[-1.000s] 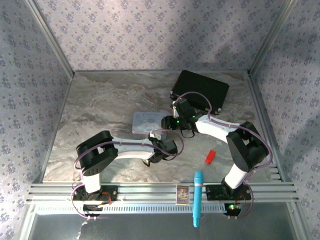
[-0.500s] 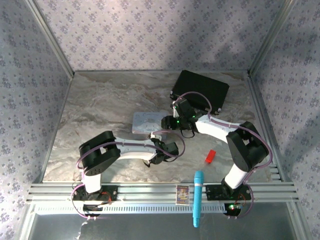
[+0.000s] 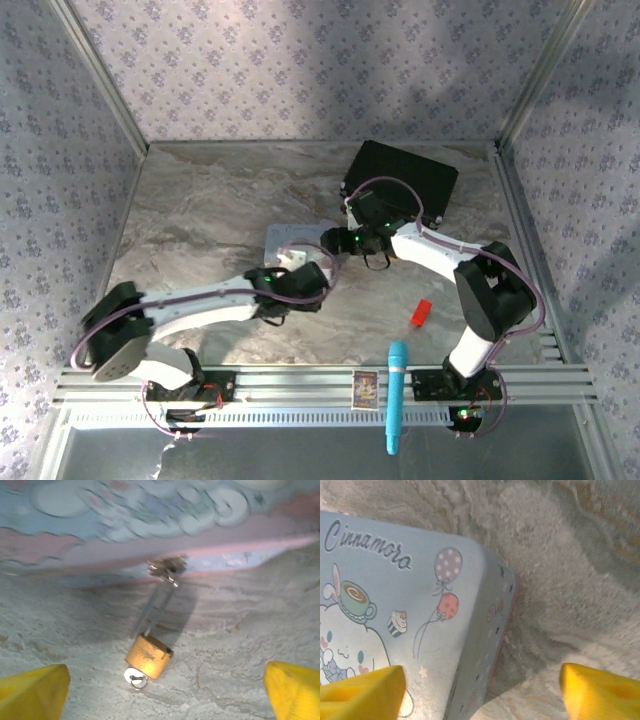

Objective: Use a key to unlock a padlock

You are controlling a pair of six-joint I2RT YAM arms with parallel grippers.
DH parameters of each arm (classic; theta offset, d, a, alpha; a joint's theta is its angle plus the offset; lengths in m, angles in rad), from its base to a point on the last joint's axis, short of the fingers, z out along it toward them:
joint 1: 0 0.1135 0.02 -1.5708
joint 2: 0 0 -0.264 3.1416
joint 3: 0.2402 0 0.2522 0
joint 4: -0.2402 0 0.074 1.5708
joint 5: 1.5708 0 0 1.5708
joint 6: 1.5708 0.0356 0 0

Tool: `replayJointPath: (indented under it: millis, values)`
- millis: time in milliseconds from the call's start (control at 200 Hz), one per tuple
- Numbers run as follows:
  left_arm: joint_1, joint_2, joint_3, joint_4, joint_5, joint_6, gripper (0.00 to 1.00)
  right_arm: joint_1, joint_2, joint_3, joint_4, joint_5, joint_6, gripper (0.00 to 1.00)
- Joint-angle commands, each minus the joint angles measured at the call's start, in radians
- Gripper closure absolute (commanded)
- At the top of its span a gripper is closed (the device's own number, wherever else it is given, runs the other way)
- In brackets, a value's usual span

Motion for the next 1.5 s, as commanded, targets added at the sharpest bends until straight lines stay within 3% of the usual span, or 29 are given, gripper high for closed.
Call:
replayJointPath:
  millis: [0,140,290,430,605,830,999,1494]
  values:
    - [0.073,-0.149,-0.084,0.139,0.129,0.04,0.0,-0.004,-0.056,0.073,-0.058,0.028,-0.072,0.01]
    - [0.177,-0.307,-0.173,0.207,0.239,0.022,0.0,-0.001,-0.154,0.057,-0.053,0.023,-0.083,0.01]
    - [0.329,-0.414,-0.286,0.326,0.458,-0.032,0.0,0.062,-0.275,-0.042,-0.027,0.034,-0.043,0.01]
    - [0.434,-0.478,-0.34,0.35,0.54,-0.077,0.0,0.192,-0.317,-0.134,0.012,0.091,0.043,0.01]
    - [0.528,-0.486,-0.379,0.364,0.6,-0.14,0.0,0.384,-0.242,-0.179,0.091,0.246,0.119,0.04]
    - [0.552,-0.499,-0.455,0.424,0.593,-0.212,0.0,0.471,-0.034,-0.104,0.134,0.303,0.174,0.18]
    - [0.557,-0.547,-0.463,0.369,0.56,-0.205,0.0,0.501,0.1,-0.026,0.112,0.309,0.177,0.25]
    - [0.568,-0.604,-0.499,0.334,0.518,-0.197,0.0,0.524,0.238,0.053,0.007,0.376,0.211,0.46]
